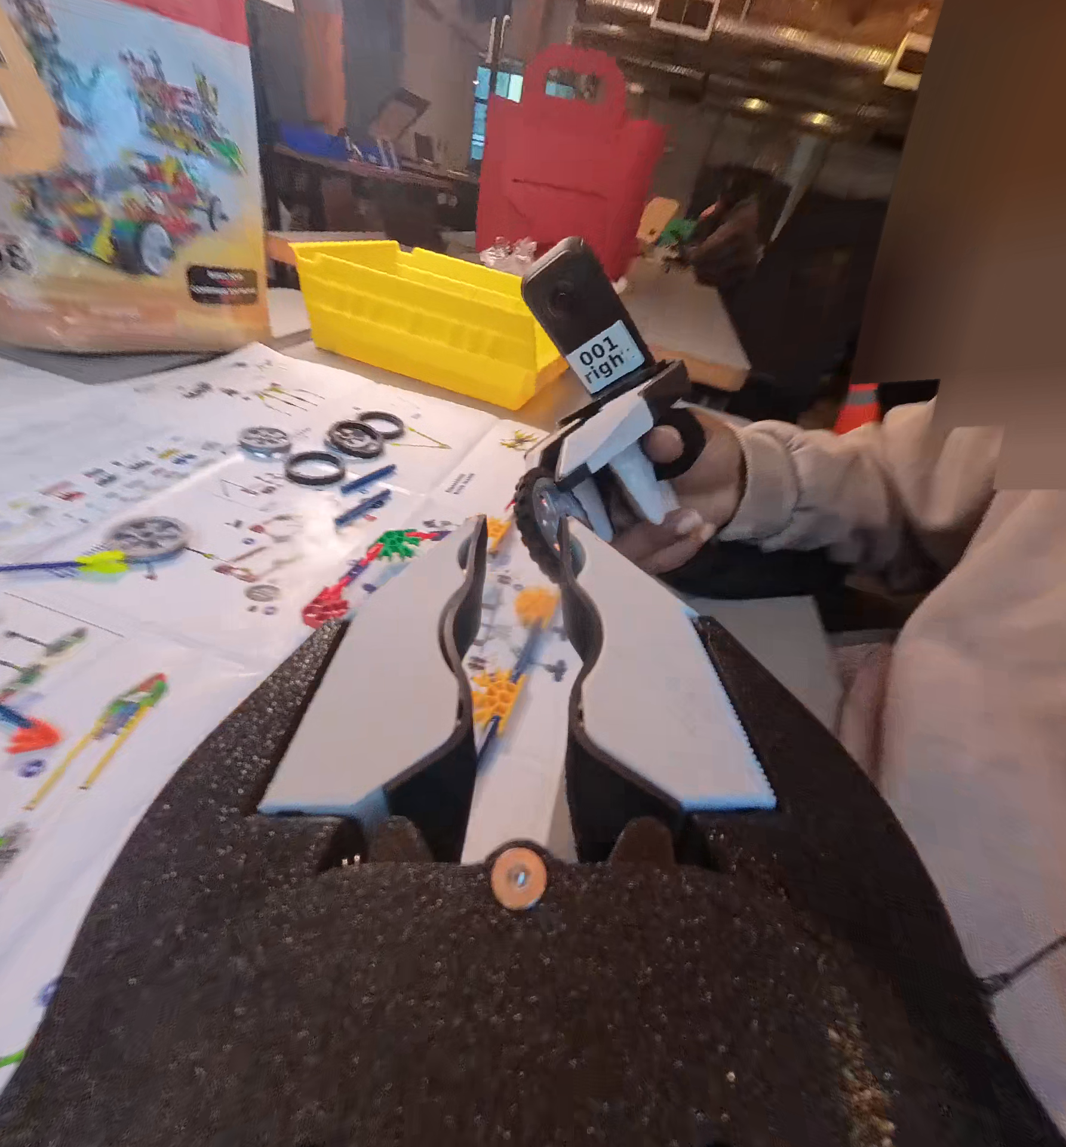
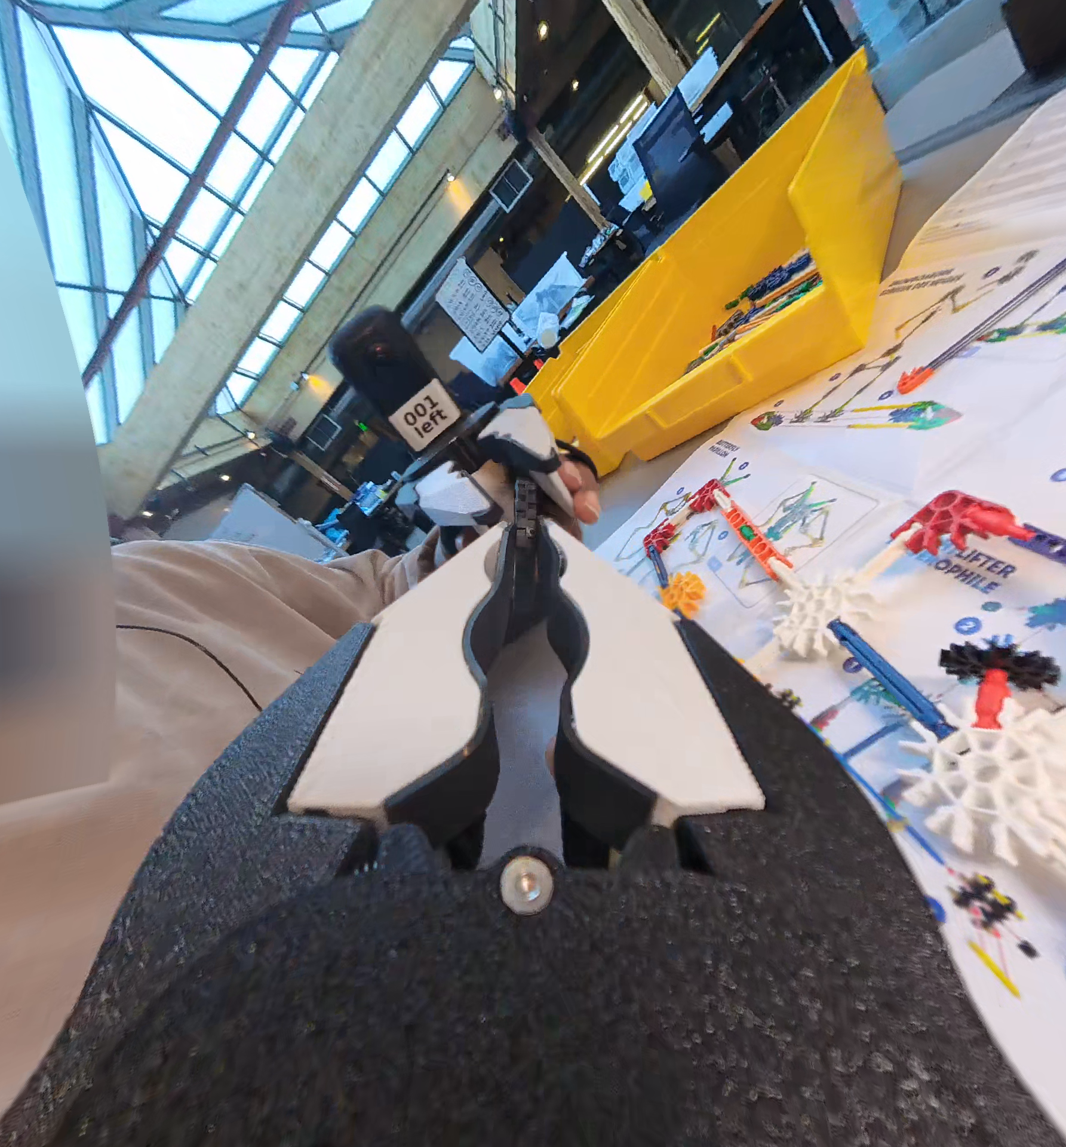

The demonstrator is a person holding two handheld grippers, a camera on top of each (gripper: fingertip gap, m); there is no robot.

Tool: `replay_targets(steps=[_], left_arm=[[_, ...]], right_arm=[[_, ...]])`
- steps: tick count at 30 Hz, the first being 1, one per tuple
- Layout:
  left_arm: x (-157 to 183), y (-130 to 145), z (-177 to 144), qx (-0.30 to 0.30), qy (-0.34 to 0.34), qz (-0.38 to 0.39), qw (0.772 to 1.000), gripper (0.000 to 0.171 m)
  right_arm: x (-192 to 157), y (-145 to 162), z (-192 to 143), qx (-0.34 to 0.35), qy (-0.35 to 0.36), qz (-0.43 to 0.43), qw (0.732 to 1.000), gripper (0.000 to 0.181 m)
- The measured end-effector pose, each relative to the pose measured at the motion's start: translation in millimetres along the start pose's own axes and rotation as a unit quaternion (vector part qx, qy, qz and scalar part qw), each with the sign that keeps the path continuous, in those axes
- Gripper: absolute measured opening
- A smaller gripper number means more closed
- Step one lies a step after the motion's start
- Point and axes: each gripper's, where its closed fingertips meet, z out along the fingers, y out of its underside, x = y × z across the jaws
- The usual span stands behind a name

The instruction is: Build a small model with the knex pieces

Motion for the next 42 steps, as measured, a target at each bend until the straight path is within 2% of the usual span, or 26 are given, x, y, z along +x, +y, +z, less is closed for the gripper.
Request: replay_targets(steps=[3, 6, 15, 19, 23, 25, 28, 29, 32, 34, 36, 37, 39, 42], left_arm=[[2, 2, 2, -0.017, -0.037, 0.101, 0.994, 0.018], [2, 7, 4, -0.038, -0.059, 0.149, 0.986, 0.005], [-8, 22, 5, -0.108, -0.110, 0.213, 0.965, 0.000], [-10, 26, 6, -0.124, -0.124, 0.243, 0.954, 0.000], [-8, 29, 9, -0.128, -0.116, 0.246, 0.954, 0.000], [-4, 27, 11, -0.107, -0.090, 0.200, 0.970, 0.000], [3, 7, 7, -0.024, -0.017, 0.059, 0.998, 0.001], [3, 2, 5, -0.003, 0.006, 0.007, 1.000, 0.012], [11, -5, 2, 0.028, 0.094, -0.140, 0.985, 0.015], [19, -4, 4, 0.029, 0.142, -0.200, 0.969, 0.015], [27, -3, 6, 0.027, 0.170, -0.222, 0.960, 0.014], [30, -3, 7, 0.023, 0.178, -0.222, 0.958, 0.006], [32, 0, 8, 0.016, 0.175, -0.213, 0.961, 0.005], [30, -1, 6, 0.017, 0.172, -0.217, 0.961, 0.004]], right_arm=[[0, 4, 3, -0.002, -0.013, 0.039, 0.999, 0.005], [4, 9, 5, -0.008, -0.004, 0.046, 0.999, 0.005], [15, 9, 7, 0.011, 0.025, 0.068, 0.997, 0.005], [18, 7, 6, 0.025, 0.028, 0.086, 0.996, 0.005], [18, 3, 5, 0.039, 0.025, 0.096, 0.994, 0.005], [17, 0, 3, 0.046, 0.021, 0.094, 0.994, 0.005], [11, -10, 0, 0.069, -0.004, 0.095, 0.993, 0.004], [8, -13, -1, 0.072, -0.012, 0.092, 0.993, 0.004], [-3, -17, -2, 0.080, -0.046, 0.096, 0.991, 0.004], [-10, -15, 0, 0.075, -0.068, 0.099, 0.990, 0.004], [-16, -13, 3, 0.070, -0.085, 0.105, 0.988, 0.005], [-17, -12, 4, 0.068, -0.089, 0.105, 0.988, 0.005], [-18, -12, 4, 0.067, -0.092, 0.102, 0.988, 0.005], [-22, -12, 4, 0.060, -0.078, 0.051, 0.994, 0.005]])
